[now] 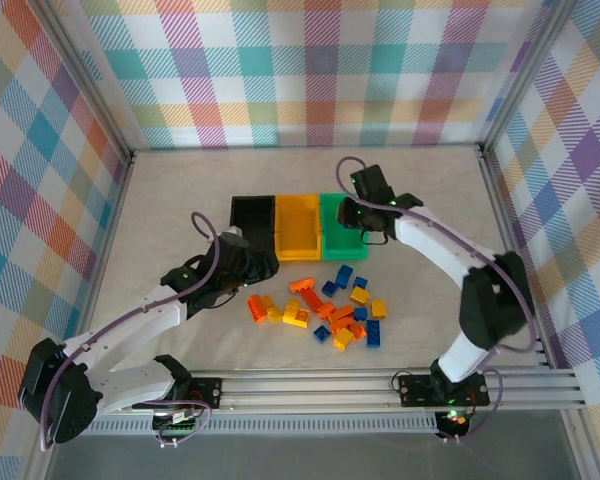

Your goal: Sort the legos into containers by color

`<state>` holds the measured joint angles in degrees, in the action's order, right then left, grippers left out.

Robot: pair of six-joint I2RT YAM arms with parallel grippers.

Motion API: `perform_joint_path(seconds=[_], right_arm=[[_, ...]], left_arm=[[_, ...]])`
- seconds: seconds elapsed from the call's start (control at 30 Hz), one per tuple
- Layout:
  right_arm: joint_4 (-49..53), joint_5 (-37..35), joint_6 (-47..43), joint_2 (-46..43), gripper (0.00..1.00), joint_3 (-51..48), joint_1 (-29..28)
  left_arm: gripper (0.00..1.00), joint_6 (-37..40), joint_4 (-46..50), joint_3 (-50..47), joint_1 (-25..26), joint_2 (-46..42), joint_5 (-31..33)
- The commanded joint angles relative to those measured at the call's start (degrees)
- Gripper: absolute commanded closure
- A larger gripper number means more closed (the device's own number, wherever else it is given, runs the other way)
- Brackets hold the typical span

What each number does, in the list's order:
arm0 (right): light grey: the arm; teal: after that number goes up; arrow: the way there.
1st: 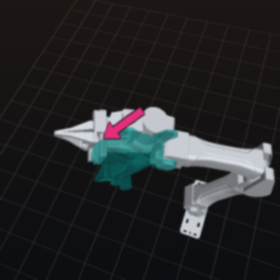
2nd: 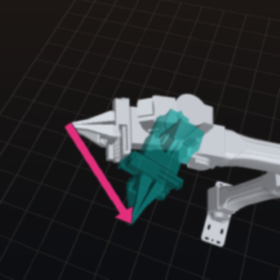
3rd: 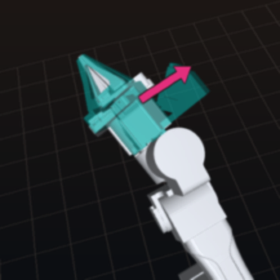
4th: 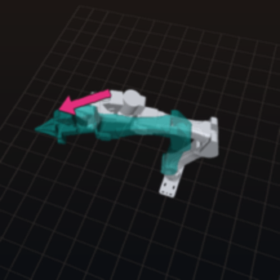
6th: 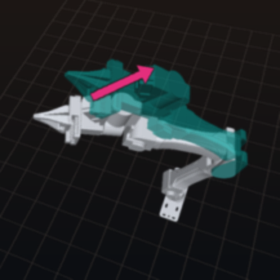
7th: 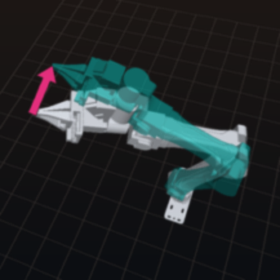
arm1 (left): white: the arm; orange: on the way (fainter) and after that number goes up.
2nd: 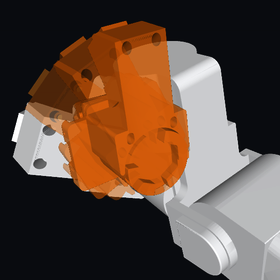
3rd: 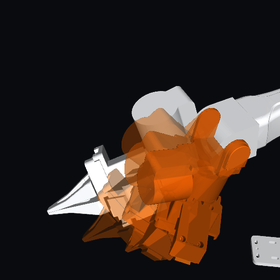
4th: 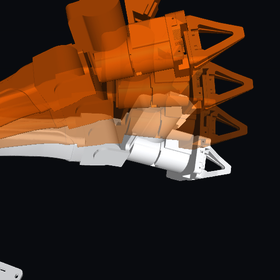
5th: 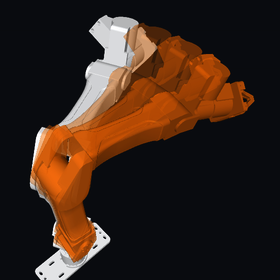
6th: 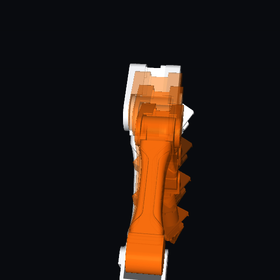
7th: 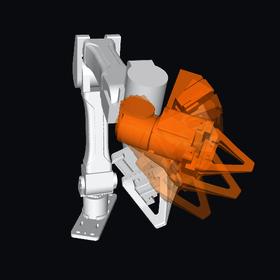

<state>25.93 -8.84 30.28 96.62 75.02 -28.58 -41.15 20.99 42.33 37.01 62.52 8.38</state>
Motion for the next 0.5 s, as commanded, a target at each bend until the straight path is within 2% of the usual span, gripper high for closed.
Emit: perform_joint_path(seconds=[0.0,0.07,0.17,0.2,0.33,0.47], right_arm=[[4.06,-3.65,-1.81,5.31,0.67,4.16,-0.07],[3.85,-4.08,-1.85,7.32,0.61,6.04,-0.13],[2.93,-2.95,-2.44,8.82,0.38,8.77,-0.07],[2.99,-2.45,-2.57,8.93,0.33,9.71,-0.07],[3.06,-1.54,-3.34,6.40,0.26,10.94,-0.38],[1.36,-1.11,-3.39,0.93,0.24,5.50,-1.53]], left_arm=[[0.00,-1.08,2.32,-1.33,-0.78,-1.90,-0.90],[0.00,-1.24,3.18,-1.63,-1.08,-2.22,-1.03],[0.00,-0.93,5.09,-1.37,-1.40,-2.46,-0.80],[0.00,-0.72,5.71,-1.14,-1.50,-2.41,-0.78],[0.00,0.37,7.15,-0.38,-1.68,-1.88,-0.56],[0.04,1.54,9.40,0.28,-1.53,1.31,-1.13]])
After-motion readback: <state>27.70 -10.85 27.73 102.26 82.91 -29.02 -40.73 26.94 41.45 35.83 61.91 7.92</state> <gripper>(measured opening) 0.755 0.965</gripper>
